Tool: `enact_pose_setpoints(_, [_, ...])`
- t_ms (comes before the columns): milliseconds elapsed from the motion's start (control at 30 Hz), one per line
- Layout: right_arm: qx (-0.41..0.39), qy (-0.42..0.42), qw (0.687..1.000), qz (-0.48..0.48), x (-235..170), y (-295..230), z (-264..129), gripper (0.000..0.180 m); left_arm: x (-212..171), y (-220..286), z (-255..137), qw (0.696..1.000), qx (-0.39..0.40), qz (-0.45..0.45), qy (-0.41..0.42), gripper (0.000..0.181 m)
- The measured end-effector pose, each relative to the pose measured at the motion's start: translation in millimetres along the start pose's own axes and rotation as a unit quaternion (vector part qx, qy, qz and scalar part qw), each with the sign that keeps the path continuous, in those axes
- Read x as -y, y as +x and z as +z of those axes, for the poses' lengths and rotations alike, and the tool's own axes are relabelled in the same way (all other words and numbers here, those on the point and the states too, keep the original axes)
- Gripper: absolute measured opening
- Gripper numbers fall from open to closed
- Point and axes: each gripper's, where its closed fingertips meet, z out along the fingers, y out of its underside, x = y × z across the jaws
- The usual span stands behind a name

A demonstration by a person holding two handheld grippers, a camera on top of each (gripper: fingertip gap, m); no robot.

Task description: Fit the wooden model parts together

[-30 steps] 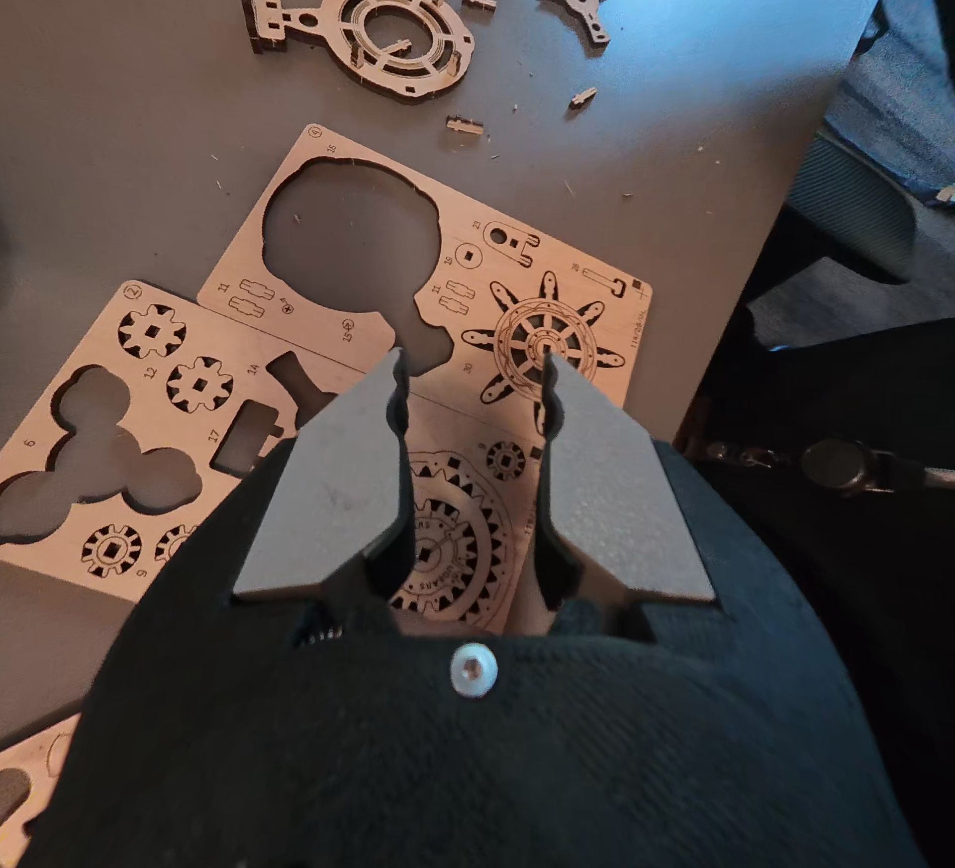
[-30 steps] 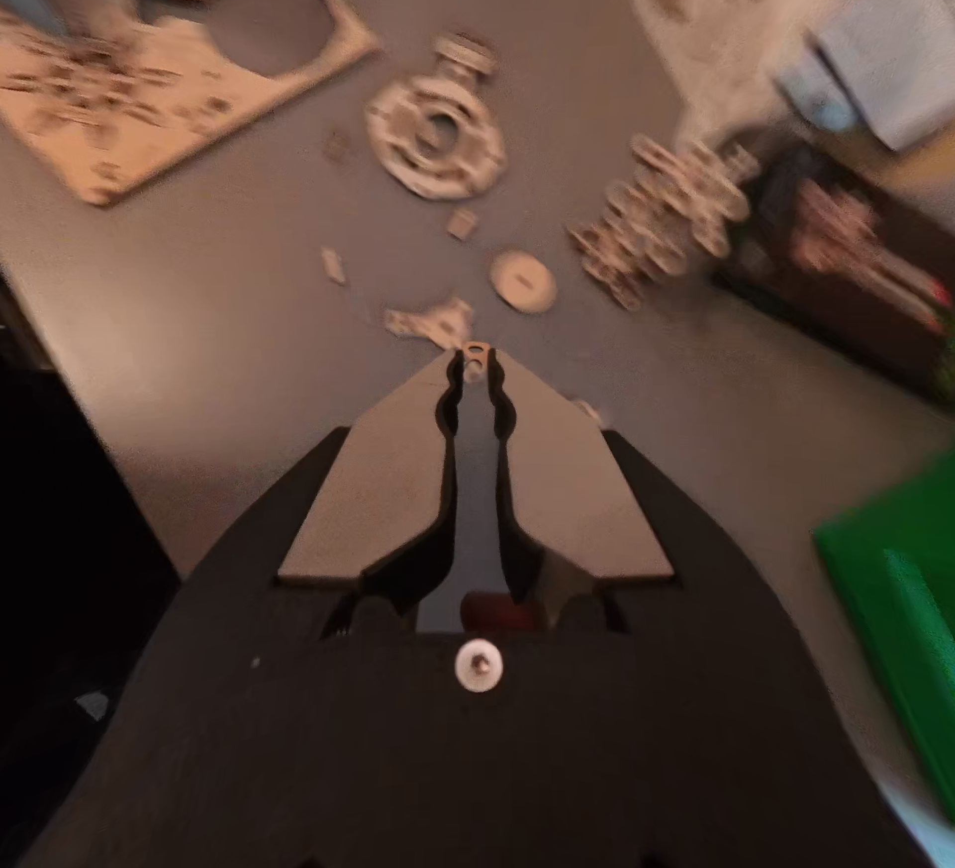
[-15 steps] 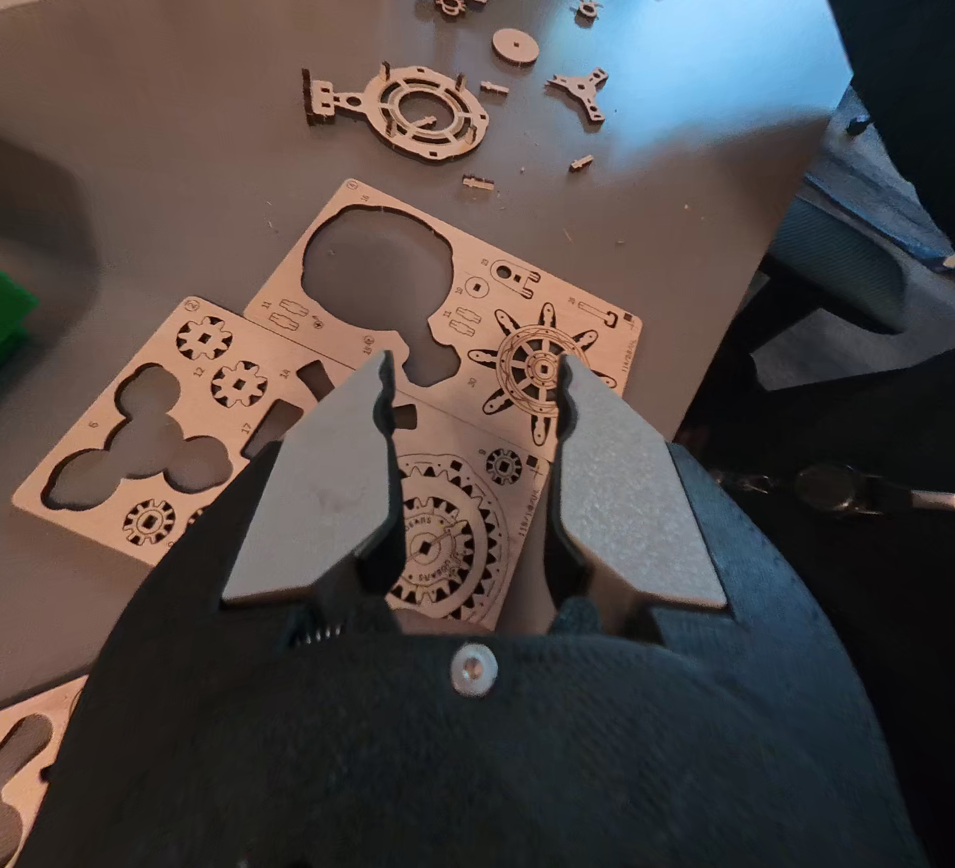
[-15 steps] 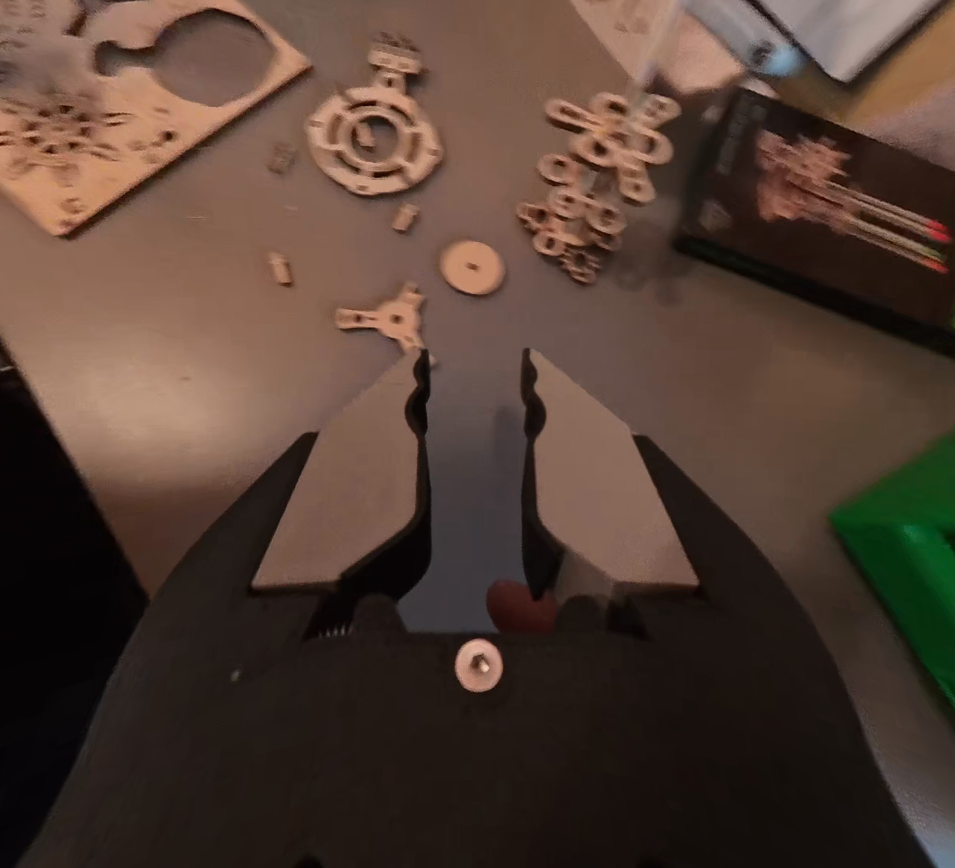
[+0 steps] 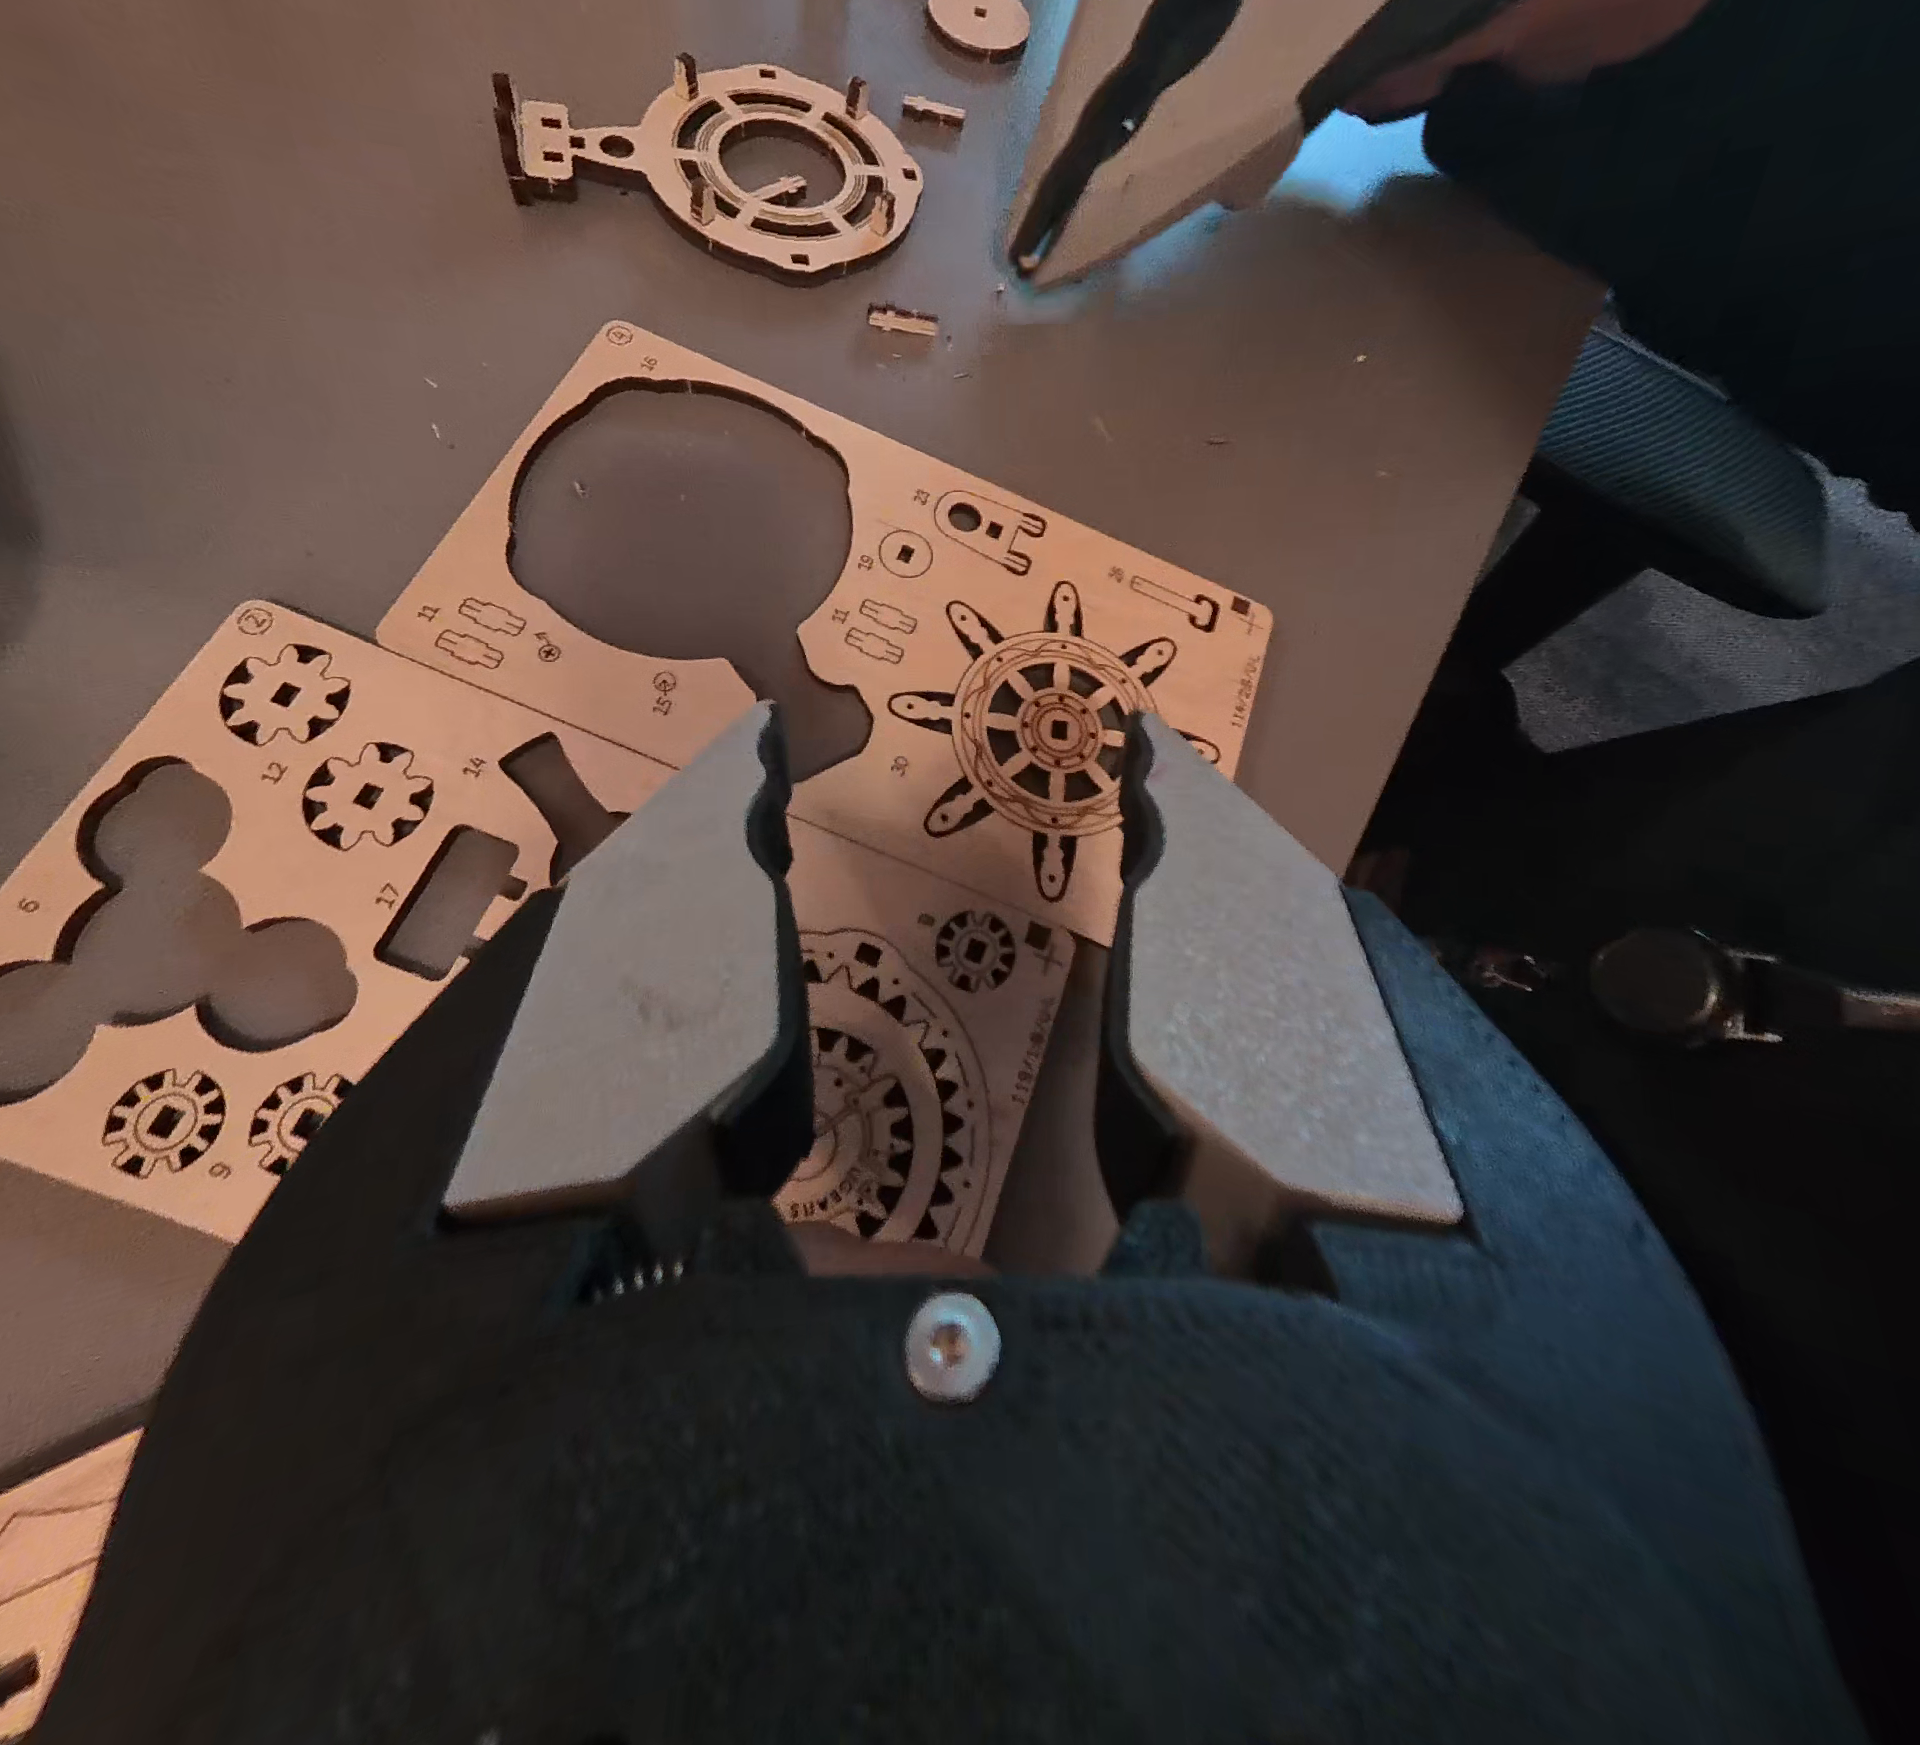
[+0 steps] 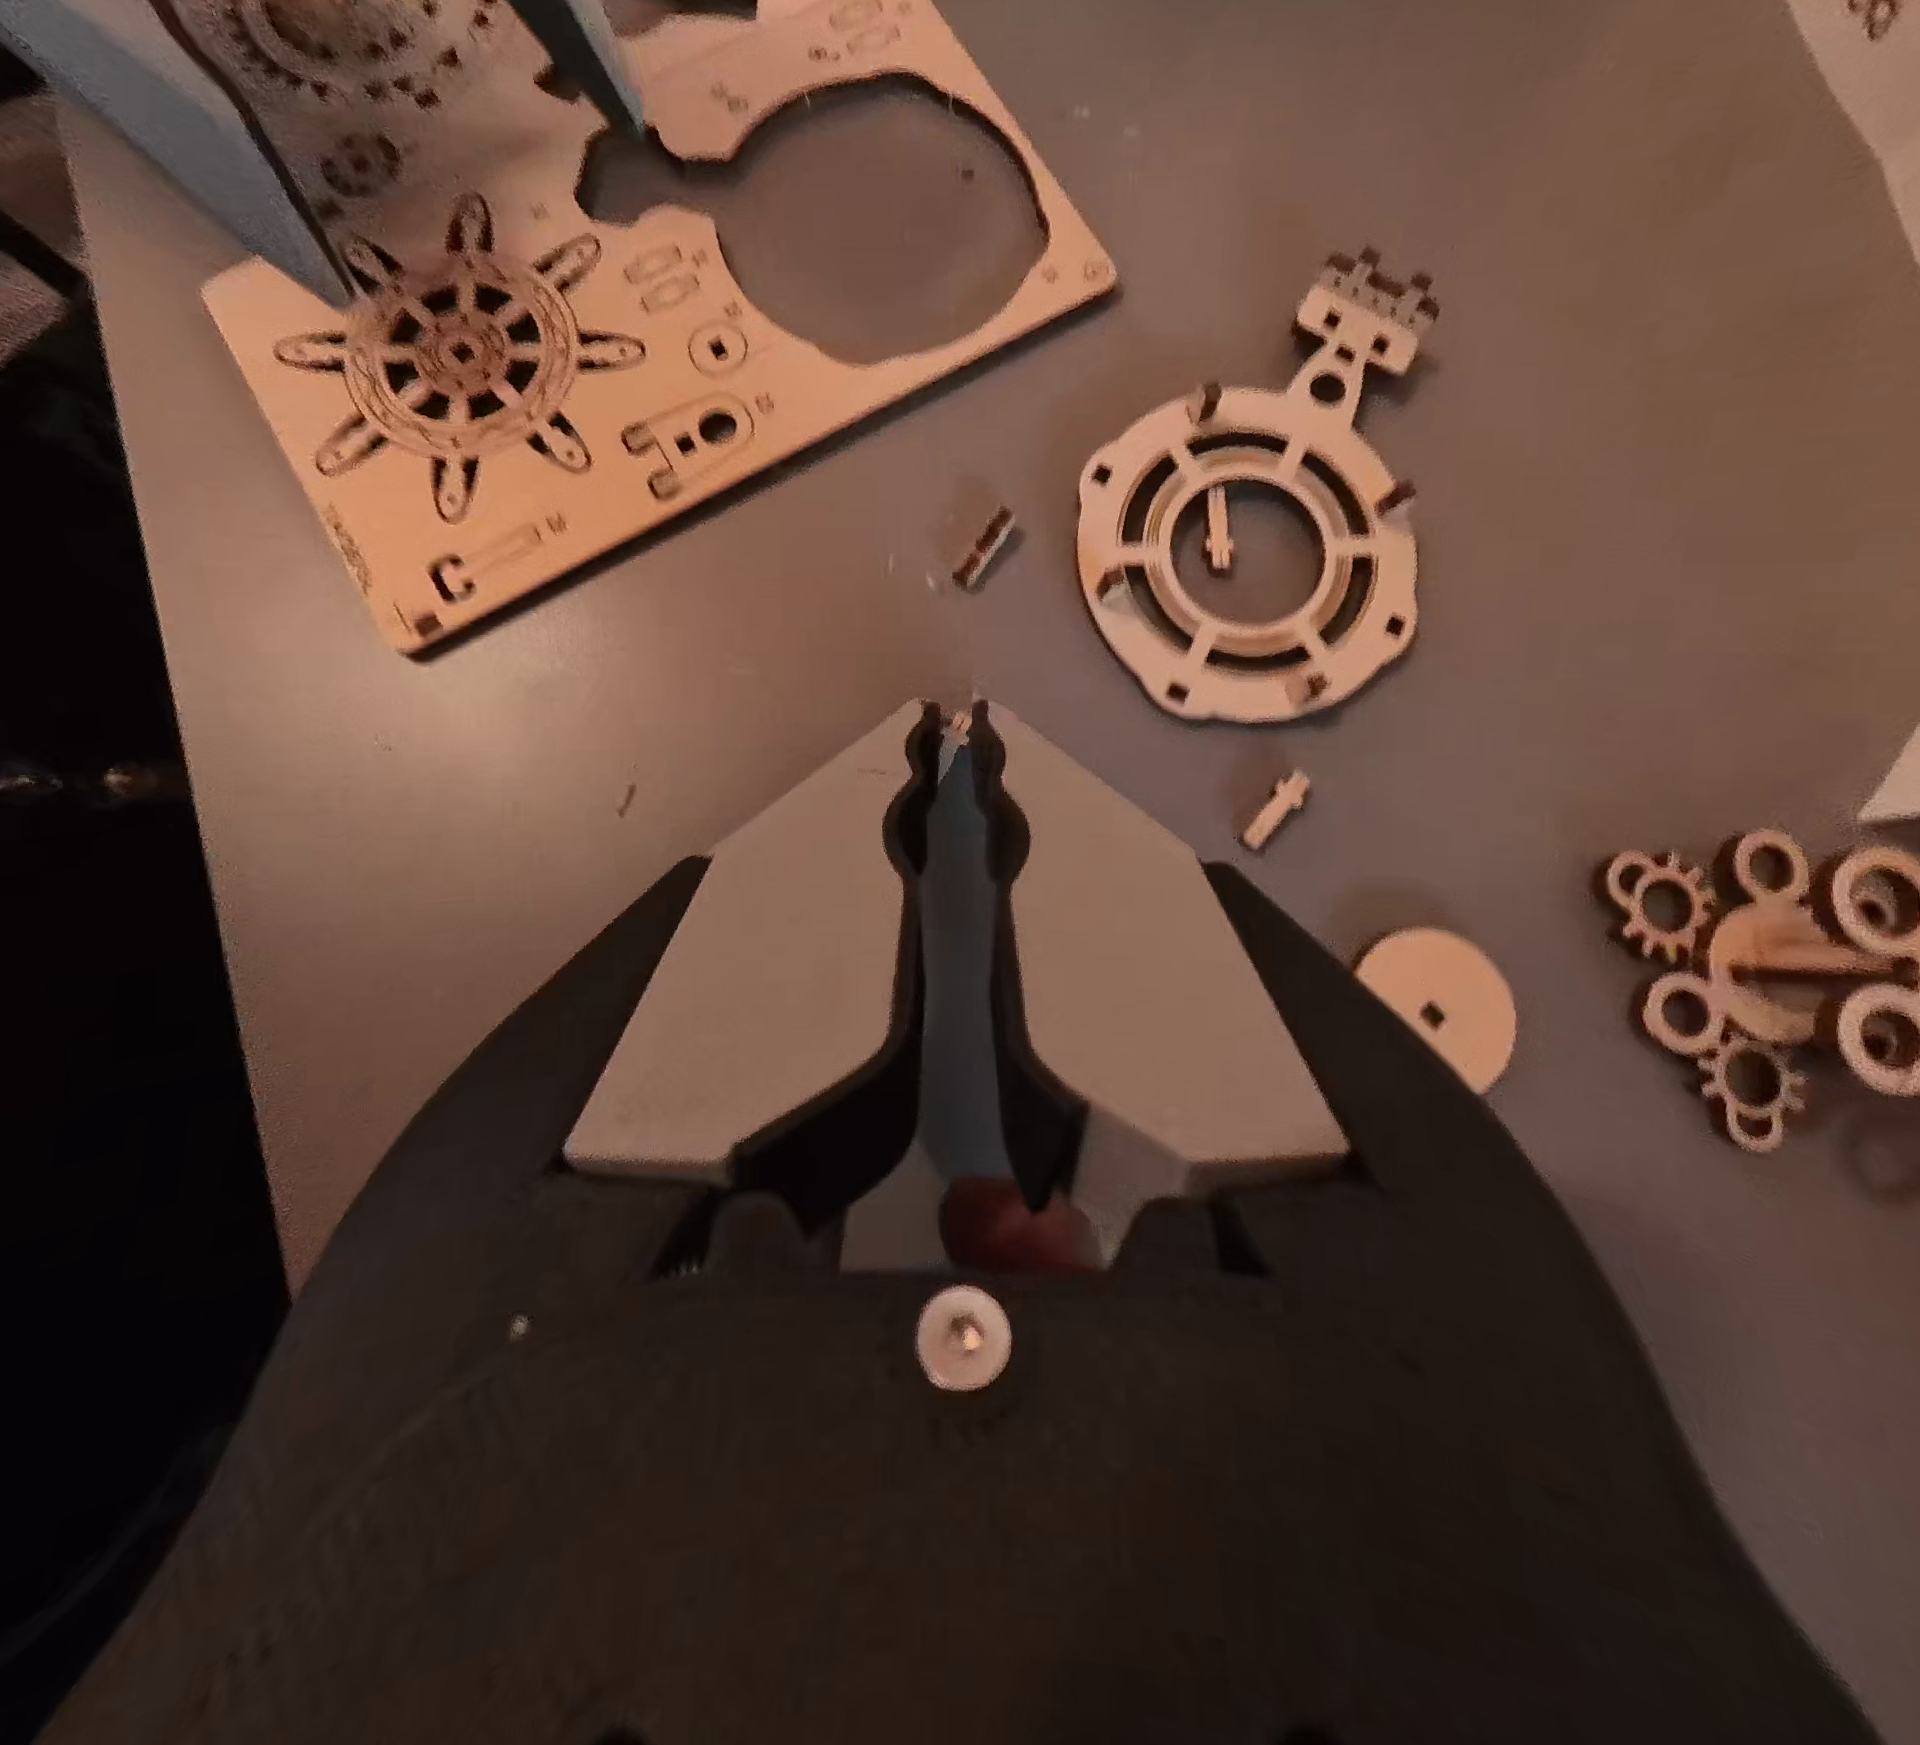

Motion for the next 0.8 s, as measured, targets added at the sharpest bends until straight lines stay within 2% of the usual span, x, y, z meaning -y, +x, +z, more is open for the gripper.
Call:
enact_pose_setpoints(167, [-0.012,0.088,0.995,0.041,25,26,-44,0.009,-1,3,1,1.0,-0.011,0.002,-0.002,0.06])
enact_pose_setpoints(300, [-0.06,0.11,0.989,0.075,10,58,-81,0.009,-4,6,3,1.0,-0.018,0.006,-0.013,0.06])
enact_pose_setpoints(467, [-0.113,0.129,0.981,0.088,-16,78,-99,0.01,-4,6,3,1.0,-0.019,0.005,-0.013,0.06])
enact_pose_setpoints(633, [-0.164,0.193,0.962,0.098,-27,95,-112,0.01,-4,5,3,1.0,-0.015,0.003,-0.013,0.059])
enact_pose_setpoints(800, [-0.154,0.231,0.952,0.13,-28,101,-121,0.017,-2,4,2,1.0,-0.02,-0.008,-0.008,0.057])
